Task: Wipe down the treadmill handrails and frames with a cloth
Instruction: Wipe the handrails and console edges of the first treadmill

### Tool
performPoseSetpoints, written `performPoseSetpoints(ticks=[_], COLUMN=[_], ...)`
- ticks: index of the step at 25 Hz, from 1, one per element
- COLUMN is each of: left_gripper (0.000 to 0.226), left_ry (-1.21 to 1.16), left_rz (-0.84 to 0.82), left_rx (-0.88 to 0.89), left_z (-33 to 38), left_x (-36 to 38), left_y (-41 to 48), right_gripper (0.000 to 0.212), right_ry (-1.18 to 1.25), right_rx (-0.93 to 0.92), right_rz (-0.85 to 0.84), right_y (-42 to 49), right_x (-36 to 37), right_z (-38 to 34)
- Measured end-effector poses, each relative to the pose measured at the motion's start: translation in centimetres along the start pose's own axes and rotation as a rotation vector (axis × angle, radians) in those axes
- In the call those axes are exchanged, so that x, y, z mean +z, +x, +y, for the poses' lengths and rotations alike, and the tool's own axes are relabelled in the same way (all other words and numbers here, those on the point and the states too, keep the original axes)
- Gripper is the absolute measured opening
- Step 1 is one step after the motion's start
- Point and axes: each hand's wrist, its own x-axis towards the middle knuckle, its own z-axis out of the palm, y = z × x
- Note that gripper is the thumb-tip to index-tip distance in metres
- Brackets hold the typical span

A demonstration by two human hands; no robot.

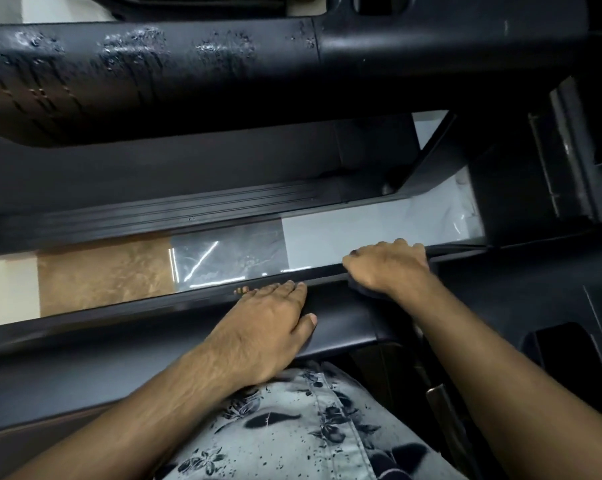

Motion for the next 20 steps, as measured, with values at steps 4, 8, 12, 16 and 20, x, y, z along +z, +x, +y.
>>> performPoseSetpoints(ticks=[4, 8, 12, 16, 20], left_gripper=[0.062, 0.062, 0.063, 0.065, 0.067], left_ry=[-0.006, -0.006, -0.007, -0.001, 0.002], left_rz=[0.016, -0.007, -0.005, -0.022, -0.049], left_rx=[-0.012, -0.022, -0.010, 0.015, 0.025], left_z=[1.2, 2.8, 4.0, 5.3, 6.2], left_x=[0.5, 0.3, 0.4, 0.2, 0.4], left_y=[1.3, 2.2, 3.6, 4.5, 5.4], right_gripper=[0.050, 0.052, 0.051, 0.052, 0.051], right_ry=[-0.008, -0.023, 0.041, -0.046, 0.004], right_rx=[-0.265, -0.114, -0.234, -0.239, -0.107], right_rz=[0.083, 0.013, 0.002, -0.008, -0.112], right_y=[-1.0, 0.3, 1.0, 1.1, 3.4], right_x=[0.9, 0.0, -0.3, 0.2, -1.2], right_z=[1.3, 3.3, 4.7, 5.4, 8.0])
